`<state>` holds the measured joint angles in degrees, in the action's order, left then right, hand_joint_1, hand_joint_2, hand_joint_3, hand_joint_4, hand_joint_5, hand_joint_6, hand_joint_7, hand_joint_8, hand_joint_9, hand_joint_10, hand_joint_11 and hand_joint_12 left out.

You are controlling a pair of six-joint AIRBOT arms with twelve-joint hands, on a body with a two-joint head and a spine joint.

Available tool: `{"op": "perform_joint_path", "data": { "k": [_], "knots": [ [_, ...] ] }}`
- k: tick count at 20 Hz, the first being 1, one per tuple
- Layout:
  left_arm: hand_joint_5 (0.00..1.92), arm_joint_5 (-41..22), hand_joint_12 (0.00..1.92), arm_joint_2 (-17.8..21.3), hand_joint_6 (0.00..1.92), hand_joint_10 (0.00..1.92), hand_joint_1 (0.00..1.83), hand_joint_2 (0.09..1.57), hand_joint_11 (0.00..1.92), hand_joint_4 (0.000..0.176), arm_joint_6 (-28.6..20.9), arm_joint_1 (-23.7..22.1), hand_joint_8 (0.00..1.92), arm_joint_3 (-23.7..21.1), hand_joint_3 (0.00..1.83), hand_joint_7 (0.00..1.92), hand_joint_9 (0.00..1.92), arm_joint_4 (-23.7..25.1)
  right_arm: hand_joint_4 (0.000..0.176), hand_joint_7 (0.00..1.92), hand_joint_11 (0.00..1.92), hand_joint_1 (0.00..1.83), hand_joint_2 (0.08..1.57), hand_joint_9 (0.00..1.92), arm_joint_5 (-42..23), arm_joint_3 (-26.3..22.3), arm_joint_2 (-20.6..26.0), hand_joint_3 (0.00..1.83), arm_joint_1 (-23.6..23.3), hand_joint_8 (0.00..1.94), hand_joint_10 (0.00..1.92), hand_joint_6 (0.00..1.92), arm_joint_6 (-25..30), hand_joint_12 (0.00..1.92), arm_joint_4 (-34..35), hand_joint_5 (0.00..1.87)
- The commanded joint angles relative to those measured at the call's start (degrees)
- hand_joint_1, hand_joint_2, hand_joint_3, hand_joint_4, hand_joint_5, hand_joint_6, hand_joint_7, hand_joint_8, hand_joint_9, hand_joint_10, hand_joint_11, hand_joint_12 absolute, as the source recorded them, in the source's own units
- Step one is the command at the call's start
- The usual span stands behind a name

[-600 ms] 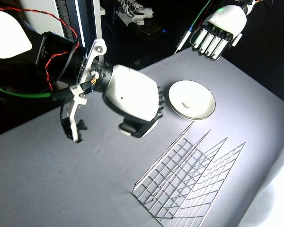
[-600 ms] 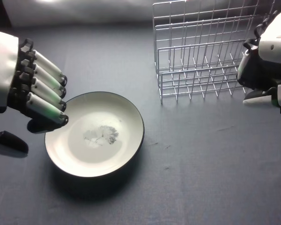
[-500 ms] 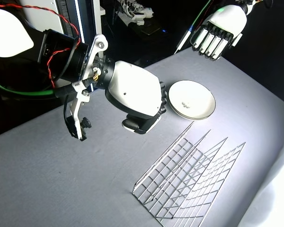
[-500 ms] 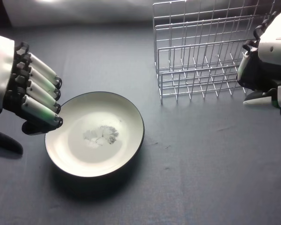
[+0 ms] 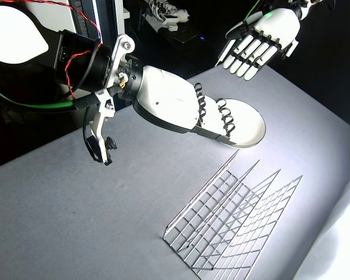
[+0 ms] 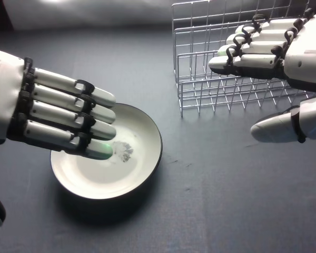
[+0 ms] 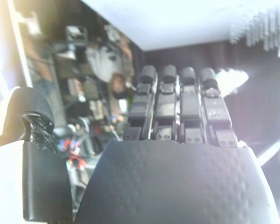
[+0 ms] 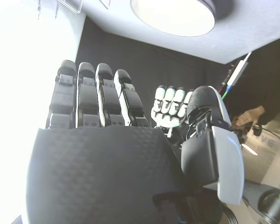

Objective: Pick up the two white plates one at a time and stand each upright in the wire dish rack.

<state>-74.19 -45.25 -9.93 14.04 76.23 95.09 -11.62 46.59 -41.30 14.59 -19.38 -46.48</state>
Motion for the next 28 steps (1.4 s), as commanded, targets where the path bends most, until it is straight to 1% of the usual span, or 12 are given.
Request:
{"op": "perform_joint_path", "data": {
  "k": [1,2,3,5,6,8,12,19,22,25,27,28],
  "knots": [
    [0.11,-1.70,0.06,0.05,0.00,0.00,0.00,1.09,0.02,0.000,0.63,0.01,0.01,-0.20,0.00,0.09,0.06,-4.65,0.000,0.00,0.00,0.00,1.20,0.00,-5.49,0.10,0.38,0.02,-0.36,0.00,0.00,0.00,0.08,0.00,0.46,0.00],
    [0.10,-1.27,0.06,-0.24,0.00,0.00,0.00,1.09,0.02,0.000,2.06,0.92,0.00,-0.36,0.00,0.08,0.05,-4.65,0.000,0.00,0.00,0.00,1.20,0.00,-6.12,0.11,0.38,0.02,-0.36,0.00,0.00,0.00,-0.02,0.00,0.19,0.00],
    [0.10,-0.04,0.06,-1.01,0.00,0.00,0.00,1.09,0.02,0.000,3.16,3.05,0.00,-0.36,0.00,0.08,0.05,-4.65,0.000,0.00,0.00,0.00,1.20,0.00,-6.68,0.11,0.38,0.02,-0.36,0.00,0.00,0.00,-0.10,0.00,-0.12,0.00],
    [0.11,2.21,0.07,-3.12,0.00,0.00,0.00,1.09,0.02,0.000,2.88,6.31,0.00,0.96,0.01,0.08,0.05,-4.24,0.000,0.00,0.00,0.00,1.20,0.00,-7.47,0.11,0.38,0.02,-0.34,0.00,0.00,0.00,-0.16,0.00,-0.66,0.00],
    [0.09,2.55,0.06,-3.62,0.00,0.00,0.00,1.09,0.00,0.000,2.57,6.52,0.00,1.41,0.00,0.07,0.04,-3.70,0.000,0.00,0.00,0.00,1.21,0.00,-7.50,0.11,0.38,0.02,-0.34,0.00,0.00,0.00,-0.18,0.00,-0.66,0.00],
    [0.09,3.73,0.07,-5.06,0.00,0.00,0.00,1.10,0.00,0.000,2.87,9.22,0.00,3.36,0.01,0.07,0.04,-3.68,0.000,0.00,0.00,0.00,1.21,0.00,-8.30,0.13,0.38,0.02,-0.33,0.00,0.00,0.00,-0.32,0.00,-0.66,0.00],
    [0.06,4.65,0.03,-5.94,0.00,0.00,0.00,1.10,0.00,0.000,5.32,11.34,0.00,5.28,0.00,0.04,0.02,-3.61,0.000,0.00,0.00,0.00,1.21,0.00,-10.52,0.13,0.35,0.01,-0.07,0.00,0.00,0.00,-0.25,0.00,-0.65,0.00],
    [0.04,6.05,0.00,-7.85,0.01,0.00,0.00,1.09,0.00,0.000,5.59,15.21,0.00,9.25,0.00,0.01,0.00,-3.63,0.000,0.00,0.00,0.00,1.19,0.00,-23.73,2.75,0.22,0.00,4.44,0.00,0.00,0.00,-0.53,0.00,0.10,0.00],
    [0.06,6.72,0.01,-8.35,0.01,0.01,0.00,1.08,0.02,0.000,5.59,16.31,0.01,10.09,0.00,0.04,0.02,-3.63,0.000,0.00,0.00,0.00,1.19,0.00,-31.13,5.51,-0.90,0.00,7.57,0.00,0.00,0.00,-2.46,0.00,1.97,0.00],
    [0.07,7.23,0.01,-8.71,0.01,0.00,0.00,1.09,0.01,0.000,5.65,17.02,0.00,10.44,0.00,0.03,0.01,-3.63,0.000,0.00,0.00,0.00,1.19,0.00,-35.96,7.87,-2.28,0.00,9.47,0.00,0.00,0.00,-3.61,0.00,2.31,0.00],
    [0.04,7.64,0.00,-8.93,0.00,0.00,0.00,1.08,0.00,0.000,6.05,17.93,0.00,10.53,0.00,0.01,0.00,-3.62,0.000,0.00,0.00,0.00,1.19,0.00,-41.39,9.91,-4.70,0.00,11.96,0.00,0.00,0.00,-9.62,0.00,8.01,0.00],
    [0.03,7.78,0.00,-9.03,0.00,0.00,0.00,1.08,0.00,0.000,6.24,18.27,0.00,10.58,0.00,0.00,0.00,-3.62,0.000,0.00,0.00,0.00,1.19,0.00,-42.66,10.45,-5.40,0.00,12.14,0.00,0.00,0.00,-10.33,0.00,8.17,0.00]
  ]
}}
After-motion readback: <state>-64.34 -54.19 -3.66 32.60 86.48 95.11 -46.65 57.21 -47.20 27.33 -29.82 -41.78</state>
